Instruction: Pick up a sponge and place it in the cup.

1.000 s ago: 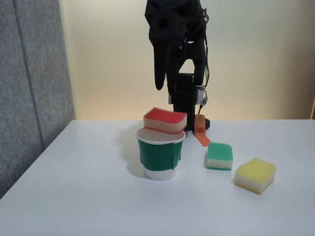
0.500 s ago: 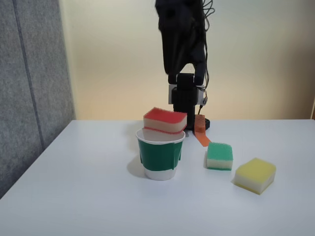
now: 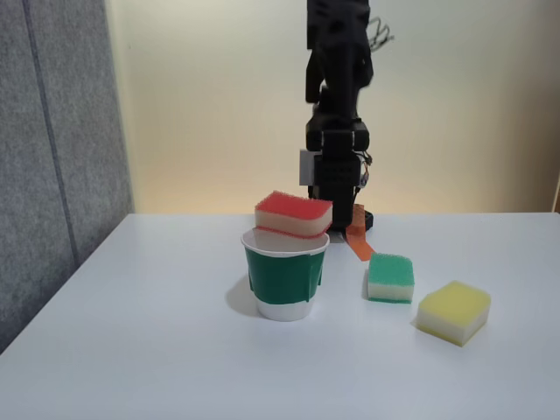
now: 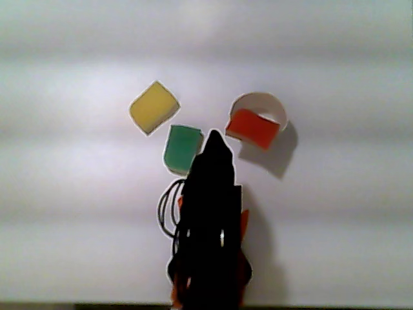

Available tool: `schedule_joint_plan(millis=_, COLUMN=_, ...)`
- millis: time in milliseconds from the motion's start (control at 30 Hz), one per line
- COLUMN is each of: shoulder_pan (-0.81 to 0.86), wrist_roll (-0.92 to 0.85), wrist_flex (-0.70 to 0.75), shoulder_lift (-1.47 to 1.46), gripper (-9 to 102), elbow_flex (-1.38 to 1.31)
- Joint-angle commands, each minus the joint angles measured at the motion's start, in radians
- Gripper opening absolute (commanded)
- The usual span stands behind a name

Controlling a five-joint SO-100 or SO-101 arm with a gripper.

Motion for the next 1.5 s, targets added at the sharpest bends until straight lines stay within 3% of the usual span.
schedule_joint_plan(millis=0, shoulder_pan=-0.026, wrist_roll=0.028, wrist_flex=-0.072, shoulder_lift=0.120, gripper=0, elbow_flex=0.155)
schedule_joint_plan(millis=167, shoulder_pan=-0.080, wrist_roll=0.040, wrist_flex=-0.166, shoulder_lift=0.282, gripper=0, elbow_flex=0.390)
schedule_joint_plan(millis=400, shoulder_pan=-0.118, wrist_roll=0.031, wrist_flex=-0.192, shoulder_lift=0.281, gripper=0, elbow_flex=0.488)
schedule_joint_plan(millis=933, shoulder_pan=-0.103, wrist_roll=0.011, wrist_flex=-0.549, shoulder_lift=0.281, gripper=0, elbow_flex=0.937)
schedule_joint_plan(millis=1233, shoulder_pan=-0.032, wrist_roll=-0.051, wrist_flex=-0.532, shoulder_lift=0.287, gripper=0, elbow_flex=1.068)
schedule_joint_plan(millis=1467, shoulder_pan=-0.037, wrist_roll=-0.012, wrist_flex=-0.314, shoulder_lift=0.287, gripper=0, elbow_flex=1.068)
